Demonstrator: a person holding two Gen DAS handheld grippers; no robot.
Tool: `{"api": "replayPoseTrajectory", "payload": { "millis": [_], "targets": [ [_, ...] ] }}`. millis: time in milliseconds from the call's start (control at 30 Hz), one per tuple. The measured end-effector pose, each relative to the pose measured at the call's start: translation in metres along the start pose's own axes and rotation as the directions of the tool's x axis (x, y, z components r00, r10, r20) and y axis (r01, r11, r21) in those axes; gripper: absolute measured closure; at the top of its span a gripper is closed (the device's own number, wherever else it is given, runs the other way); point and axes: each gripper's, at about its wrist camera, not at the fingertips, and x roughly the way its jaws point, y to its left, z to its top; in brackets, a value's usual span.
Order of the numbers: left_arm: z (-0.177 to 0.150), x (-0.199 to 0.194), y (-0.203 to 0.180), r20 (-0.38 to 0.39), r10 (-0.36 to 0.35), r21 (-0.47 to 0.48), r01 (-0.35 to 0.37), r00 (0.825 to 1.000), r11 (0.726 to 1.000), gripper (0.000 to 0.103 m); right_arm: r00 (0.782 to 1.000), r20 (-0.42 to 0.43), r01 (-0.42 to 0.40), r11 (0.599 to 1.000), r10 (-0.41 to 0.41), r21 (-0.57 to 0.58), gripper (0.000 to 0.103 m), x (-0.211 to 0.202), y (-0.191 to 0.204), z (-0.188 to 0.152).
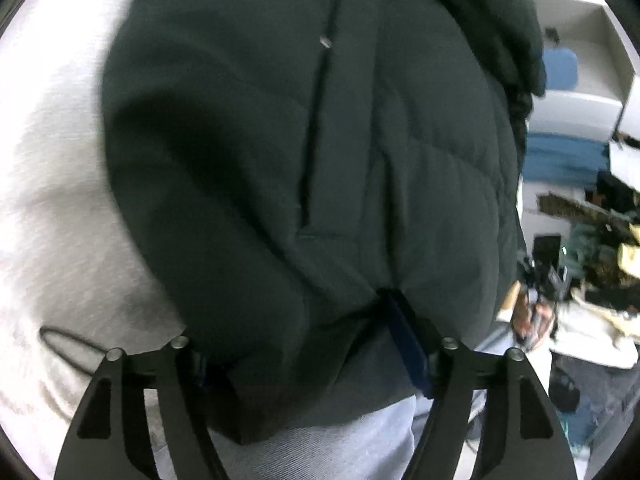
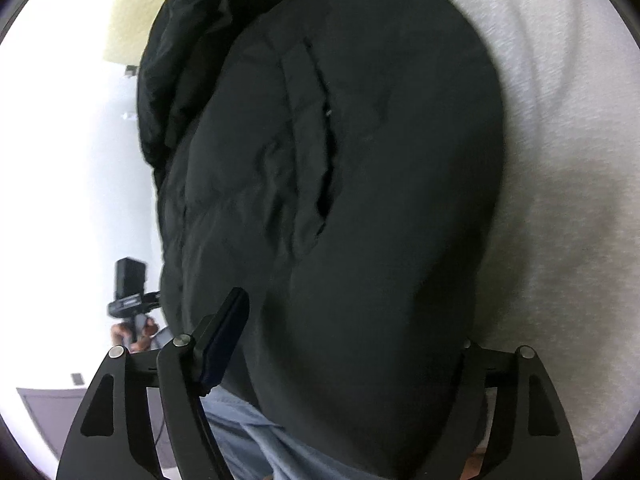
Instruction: Fold large clothes
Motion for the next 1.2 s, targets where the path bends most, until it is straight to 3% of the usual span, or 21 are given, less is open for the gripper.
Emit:
{"api": "replayPoseTrajectory", "payload": {
  "millis": [133, 233, 267, 300, 367, 433, 467, 533, 633, 700, 900, 1067, 1200],
  "targets": [
    [0.005, 0.012, 0.007, -0.065, -0.039, -0.050, 0.036, 0.997, 0.998, 0.028, 0.996, 0.008, -0.091, 0.995, 0.092, -0.035, 0.028, -0.002, 0.008, -0.002],
    [0.002, 0.010, -0.004, -0.085, -0.083, 0.041, 0.087, 0.993, 0.995, 0.031, 0.993, 0.004, -0.114, 0.988, 0.115, -0.105, 0.033, -0.002, 0.023, -0.004],
    [0.001, 0.009, -0.009, -0.079, -0.081, 0.063, 0.086, 0.994, 0.994, 0.034, 0.992, 0.004, -0.122, 0.985, 0.124, -0.123, 0.040, -0.001, 0.028, -0.005],
    [0.000, 0.008, -0.013, -0.065, -0.075, 0.077, 0.079, 0.995, 0.994, 0.039, 0.993, 0.008, -0.116, 0.983, 0.118, -0.145, 0.045, -0.001, 0.033, -0.006],
    [-0.005, 0.003, -0.016, -0.039, -0.039, 0.075, 0.042, 0.998, 0.996, 0.059, 0.998, 0.023, -0.061, 0.981, 0.066, -0.184, 0.071, 0.000, 0.041, -0.008],
    [-0.009, -0.002, -0.022, -0.001, -0.009, 0.083, 0.010, 1.000, 0.996, 0.075, 0.998, 0.043, -0.026, 0.976, 0.036, -0.215, 0.086, 0.002, 0.049, -0.008],
    [-0.013, -0.008, -0.025, 0.029, -0.003, 0.096, 0.000, 1.000, 0.995, 0.086, 0.997, 0.062, -0.019, 0.972, 0.035, -0.234, 0.090, 0.000, 0.054, -0.008],
    [-0.022, -0.024, -0.031, 0.115, -0.012, 0.111, -0.001, 0.993, 0.994, 0.095, 0.994, 0.103, 0.005, 0.962, 0.024, -0.272, 0.092, -0.005, 0.064, -0.011],
    [-0.027, -0.046, -0.044, 0.254, -0.077, 0.122, 0.047, 0.964, 0.991, 0.099, 0.988, 0.152, 0.034, 0.954, 0.013, -0.298, 0.095, -0.010, 0.078, -0.014],
    [-0.035, -0.065, -0.048, 0.331, -0.128, 0.128, 0.090, 0.935, 0.988, 0.100, 0.980, 0.200, 0.056, 0.935, 0.016, -0.350, 0.095, -0.023, 0.091, -0.020],
    [-0.064, -0.127, -0.052, 0.467, -0.234, 0.164, 0.177, 0.853, 0.971, 0.101, 0.929, 0.331, -0.021, 0.919, 0.163, -0.393, 0.097, -0.078, 0.115, -0.031],
    [-0.100, -0.175, -0.046, 0.528, -0.248, 0.184, 0.175, 0.812, 0.967, 0.101, 0.887, 0.386, -0.069, 0.901, 0.252, -0.429, 0.097, -0.114, 0.130, -0.058],
    [-0.143, -0.196, -0.058, 0.542, -0.252, 0.216, 0.157, 0.802, 0.964, 0.101, 0.871, 0.400, -0.078, 0.884, 0.286, -0.461, 0.097, -0.136, 0.141, -0.088]
  ]
}}
